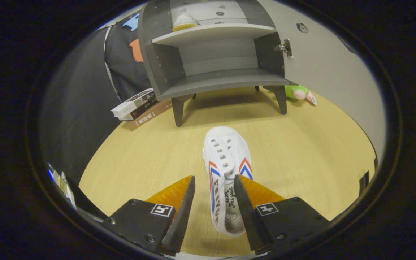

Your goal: Open the shoe cabinet door, grab the shoes and put them into the shoe cabinet, then close the shoe cabinet door.

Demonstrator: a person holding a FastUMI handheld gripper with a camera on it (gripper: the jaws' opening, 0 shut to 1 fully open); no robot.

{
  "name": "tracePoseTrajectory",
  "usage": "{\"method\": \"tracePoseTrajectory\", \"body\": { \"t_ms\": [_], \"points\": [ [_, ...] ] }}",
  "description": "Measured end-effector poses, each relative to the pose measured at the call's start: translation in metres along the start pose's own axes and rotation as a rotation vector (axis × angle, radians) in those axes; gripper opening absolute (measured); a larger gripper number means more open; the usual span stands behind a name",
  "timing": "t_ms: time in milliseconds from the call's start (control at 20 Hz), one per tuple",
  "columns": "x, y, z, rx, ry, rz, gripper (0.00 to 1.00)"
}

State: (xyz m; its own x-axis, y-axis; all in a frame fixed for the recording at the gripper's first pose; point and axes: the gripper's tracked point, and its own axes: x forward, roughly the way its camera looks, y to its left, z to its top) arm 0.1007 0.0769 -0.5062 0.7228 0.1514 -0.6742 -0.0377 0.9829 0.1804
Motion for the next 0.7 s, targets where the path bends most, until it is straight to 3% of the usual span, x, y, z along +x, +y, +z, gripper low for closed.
{"method": "tracePoseTrajectory", "body": {
  "t_ms": [200, 400, 700],
  "points": [
    [0.021, 0.0, -0.006, 0.086, 0.027, 0.012, 0.47],
    [0.036, 0.002, 0.003, 0.133, -0.035, 0.036, 0.27],
    [0.039, 0.003, 0.005, 0.08, -0.096, 0.06, 0.1]
  ]
}}
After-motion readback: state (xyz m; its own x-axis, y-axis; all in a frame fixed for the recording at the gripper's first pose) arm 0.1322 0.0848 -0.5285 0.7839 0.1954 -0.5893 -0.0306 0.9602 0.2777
